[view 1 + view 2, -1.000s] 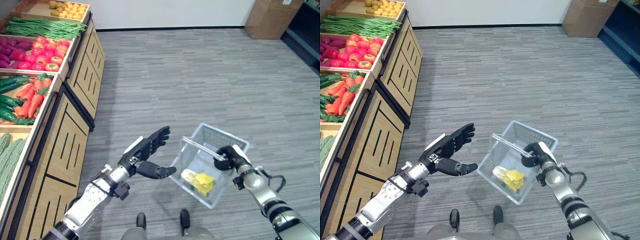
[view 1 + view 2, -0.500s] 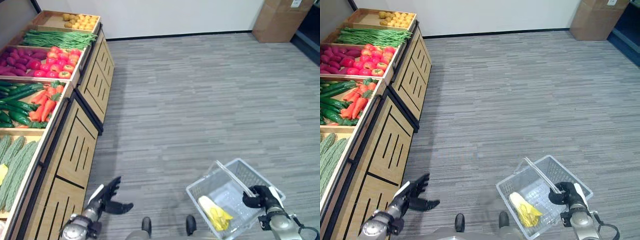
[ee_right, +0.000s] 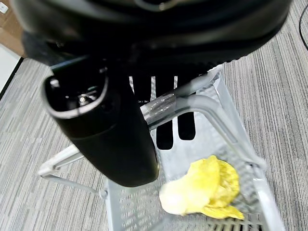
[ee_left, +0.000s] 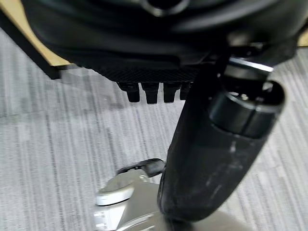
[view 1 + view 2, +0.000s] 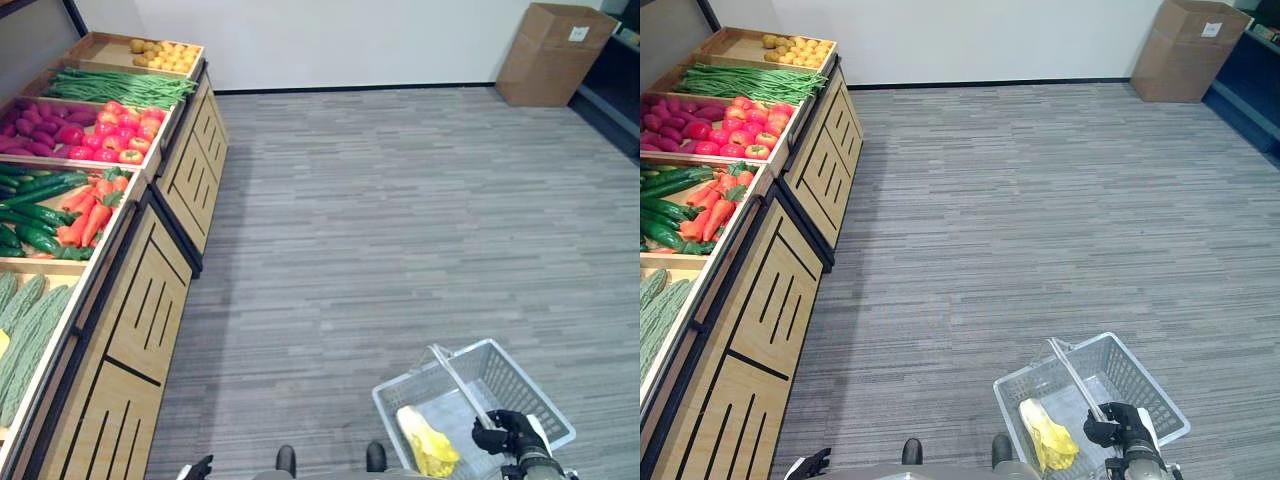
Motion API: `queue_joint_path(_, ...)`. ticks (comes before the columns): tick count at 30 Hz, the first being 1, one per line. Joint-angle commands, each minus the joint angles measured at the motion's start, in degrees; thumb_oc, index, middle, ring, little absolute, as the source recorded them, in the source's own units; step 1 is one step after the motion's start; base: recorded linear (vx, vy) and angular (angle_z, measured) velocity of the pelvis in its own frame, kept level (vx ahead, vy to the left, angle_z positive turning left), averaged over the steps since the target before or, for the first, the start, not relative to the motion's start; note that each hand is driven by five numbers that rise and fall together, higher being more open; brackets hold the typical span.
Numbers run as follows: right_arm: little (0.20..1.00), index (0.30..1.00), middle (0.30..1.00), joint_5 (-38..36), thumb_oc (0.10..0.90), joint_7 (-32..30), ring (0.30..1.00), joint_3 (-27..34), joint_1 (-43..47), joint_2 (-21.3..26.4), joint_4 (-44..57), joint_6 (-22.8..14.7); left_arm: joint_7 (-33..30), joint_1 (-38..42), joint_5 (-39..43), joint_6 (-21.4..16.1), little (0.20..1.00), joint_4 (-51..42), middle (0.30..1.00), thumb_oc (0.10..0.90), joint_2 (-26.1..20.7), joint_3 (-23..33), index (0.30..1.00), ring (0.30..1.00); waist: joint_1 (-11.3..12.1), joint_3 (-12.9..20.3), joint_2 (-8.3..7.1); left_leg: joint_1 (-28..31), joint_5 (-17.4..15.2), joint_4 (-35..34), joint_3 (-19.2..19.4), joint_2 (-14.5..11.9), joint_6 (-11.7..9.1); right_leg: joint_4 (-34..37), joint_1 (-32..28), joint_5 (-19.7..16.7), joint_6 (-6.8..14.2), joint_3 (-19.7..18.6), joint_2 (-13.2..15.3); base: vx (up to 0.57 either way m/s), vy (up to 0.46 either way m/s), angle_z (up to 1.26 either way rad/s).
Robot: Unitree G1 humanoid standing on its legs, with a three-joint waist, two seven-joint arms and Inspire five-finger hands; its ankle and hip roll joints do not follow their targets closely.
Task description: Get the vegetables into the basket
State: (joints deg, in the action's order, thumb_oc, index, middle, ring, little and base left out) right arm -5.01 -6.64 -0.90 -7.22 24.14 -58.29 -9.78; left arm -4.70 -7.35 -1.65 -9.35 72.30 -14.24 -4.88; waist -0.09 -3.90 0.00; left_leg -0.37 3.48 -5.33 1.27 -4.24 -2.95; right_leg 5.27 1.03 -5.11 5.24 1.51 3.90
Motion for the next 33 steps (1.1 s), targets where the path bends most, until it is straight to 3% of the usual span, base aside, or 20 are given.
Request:
queue_joint_path(1,0.300,0.300,0.300,-2.80,0.400,-1.72,0.300,0.10,5.36,2.41,2.13,-5.26,-1.96,3.61,-0.60,-0.39,1.000,0.63,1.000,0.900,-0.80,-0.89,1.000,1.000,0.20,-1.08,-2.80,0.56,0.78,0.33,1.20,-5.01,-3.65,-1.66,-1.83,2.14,4.45,0.53,5.07,0.00,0.000,0.00)
queue_joint_path(5,0.300,0.300,0.300,-3.06,0.400,-1.68,0.300,-1.13,6.64,2.48,1.69,-5.04,-2.12,5.17,0.98,-0.21,1.000,0.82,1.000,0.900,-0.57,-1.24,1.000,1.000,0.75,-3.96,-3.95,-3.60,-1.84,7.39,0.96,-3.79,-2.82,-3.22,-0.84,2.05,4.46,-0.01,6.38,-0.05,0.036,-0.06)
queue_joint_path(8,0.300,0.300,0.300,-3.13,0.400,-1.75,0.300,-1.10,6.74,2.46,1.56,-4.97,-2.19,5.30,1.36,-0.21,1.000,0.75,1.000,0.900,-0.63,-1.17,1.000,1.000,0.80,-4.05,-4.07,-4.00,-2.08,7.86,1.03,-3.64,-2.68,-3.44,-0.58,2.00,4.51,-0.06,6.55,0.01,0.041,-0.04)
queue_joint_path(15,0.300,0.300,0.300,-4.08,0.400,-1.60,0.300,-1.55,8.86,1.67,-0.86,-4.27,-1.76,7.41,3.09,-0.05,1.000,0.25,1.000,0.900,-1.63,-1.81,1.000,1.000,1.31,-5.32,-5.40,-6.54,-5.07,10.47,1.41,-0.47,0.17,-8.17,3.32,0.06,6.82,-1.41,9.69,0.02,0.146,-0.03)
queue_joint_path(20,0.300,0.300,0.300,-4.75,0.400,-1.92,0.300,-1.65,10.04,1.10,-0.48,-4.15,-1.25,7.68,3.29,-0.50,1.000,-2.67,1.000,0.900,-2.61,-3.25,1.000,1.000,1.72,-7.56,-5.27,-6.89,-6.85,11.59,0.67,2.71,3.31,-19.59,8.41,-4.67,7.32,-1.78,11.34,0.02,0.193,0.05)
queue_joint_path(23,0.300,0.300,0.300,-5.23,0.400,-1.51,0.300,-1.94,10.07,0.44,0.02,-4.21,-0.59,7.56,5.01,-0.43,1.000,-3.13,1.000,0.900,-2.76,-2.87,1.000,1.000,1.52,-8.75,-4.60,-5.35,-8.01,12.10,-0.12,3.25,4.33,-24.99,11.04,-5.00,6.09,-2.17,9.90,0.09,0.121,0.00)
queue_joint_path(25,0.300,0.300,0.300,-5.19,0.400,-1.26,0.300,-2.35,10.11,0.19,0.48,-4.22,-0.20,7.56,4.80,-0.25,1.000,-2.47,1.000,0.900,-2.87,-2.69,1.000,1.000,1.15,-8.81,-4.61,-4.44,-8.23,11.66,-0.05,3.34,4.39,-24.28,12.31,-4.37,5.69,-2.12,9.06,0.16,0.055,0.08)
queue_joint_path(27,0.300,0.300,0.300,-5.43,0.400,-1.50,0.300,-2.75,10.68,0.63,1.35,-4.37,-0.54,8.12,4.82,-0.02,1.000,-1.27,1.000,0.900,-2.79,-2.25,1.000,1.000,0.20,-9.22,-4.68,-1.80,-9.11,9.94,-0.09,3.79,3.97,-18.35,15.28,-3.31,5.29,-0.86,8.04,0.29,0.013,-0.04)
queue_joint_path(33,0.300,0.300,0.300,-4.94,0.400,-2.35,0.300,-3.52,11.44,0.94,1.89,-4.13,-0.46,9.67,7.25,0.00,1.000,0.19,1.000,0.900,-1.51,-1.85,1.000,1.000,-2.80,-9.33,-4.48,5.62,-11.93,7.03,-2.98,3.52,2.53,-6.92,19.21,-7.43,6.83,-3.73,5.90,0.28,-0.069,0.17)
